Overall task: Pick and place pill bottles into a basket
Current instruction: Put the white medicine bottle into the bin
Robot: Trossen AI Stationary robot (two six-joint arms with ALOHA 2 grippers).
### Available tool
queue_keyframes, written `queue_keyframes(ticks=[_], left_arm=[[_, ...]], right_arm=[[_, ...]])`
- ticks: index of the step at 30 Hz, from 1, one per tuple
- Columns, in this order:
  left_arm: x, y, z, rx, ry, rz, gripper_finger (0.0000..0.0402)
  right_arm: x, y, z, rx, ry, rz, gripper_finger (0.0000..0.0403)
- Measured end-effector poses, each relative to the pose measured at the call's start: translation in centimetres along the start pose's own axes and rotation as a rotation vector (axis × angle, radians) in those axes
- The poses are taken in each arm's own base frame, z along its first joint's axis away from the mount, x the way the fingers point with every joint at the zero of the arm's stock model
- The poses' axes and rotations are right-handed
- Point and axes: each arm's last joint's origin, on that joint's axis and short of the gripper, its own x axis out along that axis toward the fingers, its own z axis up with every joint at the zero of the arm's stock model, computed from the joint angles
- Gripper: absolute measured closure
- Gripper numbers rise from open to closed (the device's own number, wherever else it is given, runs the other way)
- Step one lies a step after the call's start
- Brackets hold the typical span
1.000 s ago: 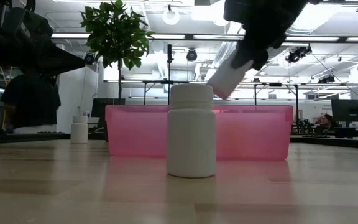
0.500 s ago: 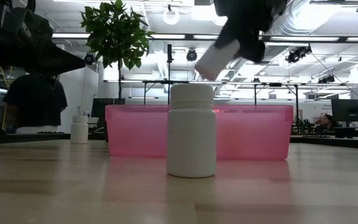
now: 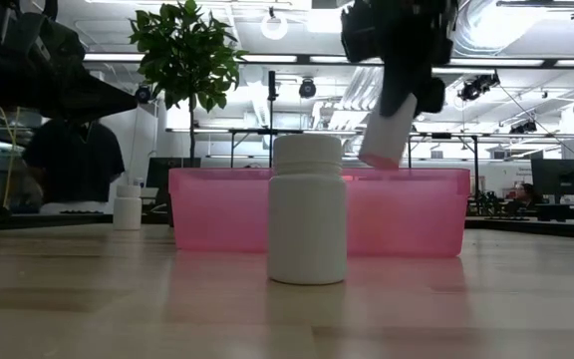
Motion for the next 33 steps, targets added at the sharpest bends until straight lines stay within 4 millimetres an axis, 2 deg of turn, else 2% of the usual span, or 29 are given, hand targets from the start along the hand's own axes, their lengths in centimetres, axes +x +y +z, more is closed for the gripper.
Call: queue_keyframes(ticks=[13,25,33], left_arm=[[0.0,0.0,0.0,0.0,0.0,0.0,0.0344],[0.0,0.0,0.0,0.0,0.0,0.0,0.0344],[0.0,0.0,0.0,0.0,0.0,0.0,0.0344]], right_arm=[[4.0,0.0,-0.9,0.149,0.13,-0.126,0.0241],[4.1,-0.1,-0.7,0.173,0.065,-0.176,0.0241],[4.1,0.3,1.1,0.238,-0.078,-0.063,0.0241]])
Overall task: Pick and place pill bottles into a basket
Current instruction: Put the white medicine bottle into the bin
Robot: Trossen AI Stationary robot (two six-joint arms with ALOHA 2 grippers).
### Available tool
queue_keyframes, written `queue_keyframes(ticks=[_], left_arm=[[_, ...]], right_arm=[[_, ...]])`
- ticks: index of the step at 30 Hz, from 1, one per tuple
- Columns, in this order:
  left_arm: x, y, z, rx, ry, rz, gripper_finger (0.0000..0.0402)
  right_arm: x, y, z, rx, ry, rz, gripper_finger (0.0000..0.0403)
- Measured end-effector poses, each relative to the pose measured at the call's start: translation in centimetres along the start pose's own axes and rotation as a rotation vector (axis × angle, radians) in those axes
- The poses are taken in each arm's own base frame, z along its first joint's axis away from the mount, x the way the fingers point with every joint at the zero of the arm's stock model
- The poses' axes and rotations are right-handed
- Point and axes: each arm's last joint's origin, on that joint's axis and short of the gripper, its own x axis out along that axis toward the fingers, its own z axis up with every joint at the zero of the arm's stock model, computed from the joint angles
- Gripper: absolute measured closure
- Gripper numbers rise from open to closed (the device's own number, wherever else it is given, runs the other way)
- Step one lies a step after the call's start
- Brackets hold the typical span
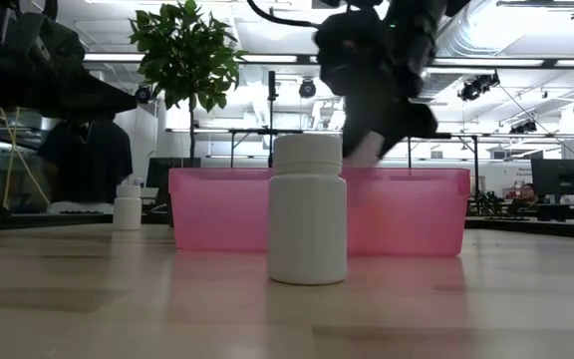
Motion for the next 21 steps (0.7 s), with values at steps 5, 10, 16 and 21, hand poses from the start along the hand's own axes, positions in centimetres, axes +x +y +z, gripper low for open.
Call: queue_keyframes(ticks=[5,10,16,21], left_arm=[[0.0,0.0,0.0,0.0,0.0,0.0,0.0344],[0.0,0.0,0.0,0.0,0.0,0.001,0.0344],[0.0,0.0,0.0,0.0,-0.001,0.007,0.0344],[0.0,0.0,0.0,0.0,-0.001,0.007,0.0344]], right_arm=[[-0.2,0.0,0.9,0.043,-0.042,0.03,0.0241],[-1.3,0.9,2.1,0.034,-0.063,0.008,0.0241],[-0.3,1.9,2.8,-0.014,0.029,-0.093,0.0241],[0.9,2.0,2.4,-0.038,0.109,-0.135,0.0241]])
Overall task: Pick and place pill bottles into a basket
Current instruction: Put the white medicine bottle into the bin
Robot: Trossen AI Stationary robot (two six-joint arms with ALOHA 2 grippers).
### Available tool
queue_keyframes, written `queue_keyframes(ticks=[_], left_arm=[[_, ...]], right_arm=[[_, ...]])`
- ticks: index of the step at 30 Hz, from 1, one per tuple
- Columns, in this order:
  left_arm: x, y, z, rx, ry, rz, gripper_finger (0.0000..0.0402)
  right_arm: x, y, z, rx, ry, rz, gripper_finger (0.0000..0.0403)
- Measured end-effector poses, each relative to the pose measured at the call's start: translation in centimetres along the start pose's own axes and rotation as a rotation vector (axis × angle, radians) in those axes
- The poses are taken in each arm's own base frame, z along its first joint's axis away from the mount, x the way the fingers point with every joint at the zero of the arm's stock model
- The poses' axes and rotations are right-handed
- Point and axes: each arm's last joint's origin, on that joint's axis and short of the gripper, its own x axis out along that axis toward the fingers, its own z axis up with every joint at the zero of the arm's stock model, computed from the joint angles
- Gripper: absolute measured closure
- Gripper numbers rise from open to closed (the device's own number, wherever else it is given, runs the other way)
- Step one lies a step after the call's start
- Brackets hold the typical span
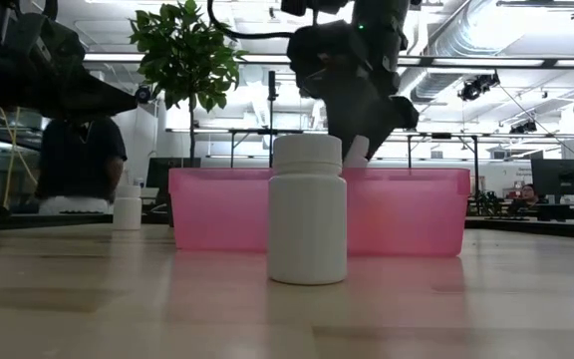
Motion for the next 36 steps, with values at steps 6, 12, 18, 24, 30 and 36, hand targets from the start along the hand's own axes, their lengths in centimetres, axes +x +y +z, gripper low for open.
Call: queue_keyframes(ticks=[6,12,18,24,30,36], left_arm=[[0.0,0.0,0.0,0.0,0.0,0.0,0.0344],[0.0,0.0,0.0,0.0,-0.001,0.001,0.0344],[0.0,0.0,0.0,0.0,0.0,0.001,0.0344],[0.0,0.0,0.0,0.0,0.0,0.001,0.0344],[0.0,0.0,0.0,0.0,0.0,0.001,0.0344],[0.0,0.0,0.0,0.0,0.0,0.001,0.0344]], right_arm=[[0.0,0.4,-0.7,-0.015,0.009,-0.02,0.0241],[0.0,0.0,-1.4,-0.02,0.063,-0.074,0.0241],[-0.1,-0.1,-1.9,-0.03,0.106,-0.099,0.0241],[0.1,0.5,-2.7,-0.059,0.123,-0.082,0.0241],[1.5,0.1,-3.9,-0.036,0.181,-0.077,0.0241],[1.8,0.4,-4.2,-0.036,0.174,-0.059,0.0241]])
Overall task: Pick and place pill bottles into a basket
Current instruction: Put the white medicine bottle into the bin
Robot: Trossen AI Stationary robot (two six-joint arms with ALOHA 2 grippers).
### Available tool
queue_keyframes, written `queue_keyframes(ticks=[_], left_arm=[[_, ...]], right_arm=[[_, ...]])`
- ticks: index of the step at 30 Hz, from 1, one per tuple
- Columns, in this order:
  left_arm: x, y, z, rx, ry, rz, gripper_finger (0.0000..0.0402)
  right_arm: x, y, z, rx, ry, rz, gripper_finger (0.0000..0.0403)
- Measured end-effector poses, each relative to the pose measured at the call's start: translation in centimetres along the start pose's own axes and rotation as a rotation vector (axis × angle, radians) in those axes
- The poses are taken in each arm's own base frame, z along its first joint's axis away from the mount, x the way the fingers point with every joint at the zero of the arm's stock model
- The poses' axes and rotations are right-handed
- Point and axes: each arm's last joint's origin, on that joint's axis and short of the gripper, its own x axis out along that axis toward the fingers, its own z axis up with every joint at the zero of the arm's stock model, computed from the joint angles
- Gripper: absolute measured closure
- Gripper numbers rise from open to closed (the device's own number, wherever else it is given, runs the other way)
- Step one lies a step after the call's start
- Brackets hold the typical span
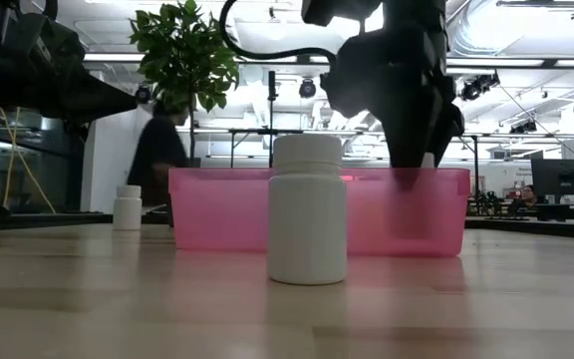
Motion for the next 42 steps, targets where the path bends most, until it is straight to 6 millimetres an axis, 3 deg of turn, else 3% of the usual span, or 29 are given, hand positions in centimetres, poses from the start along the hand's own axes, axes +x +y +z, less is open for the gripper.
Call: queue_keyframes(ticks=[28,42], left_arm=[[0.0,0.0,0.0,0.0,0.0,-0.001,0.0344],[0.0,0.0,0.0,0.0,0.0,-0.001,0.0344]], right_arm=[[1.3,-0.4,0.2,-0.012,-0.034,0.035,0.0237],[1.5,-1.0,0.7,0.015,0.003,0.056,0.0135]])
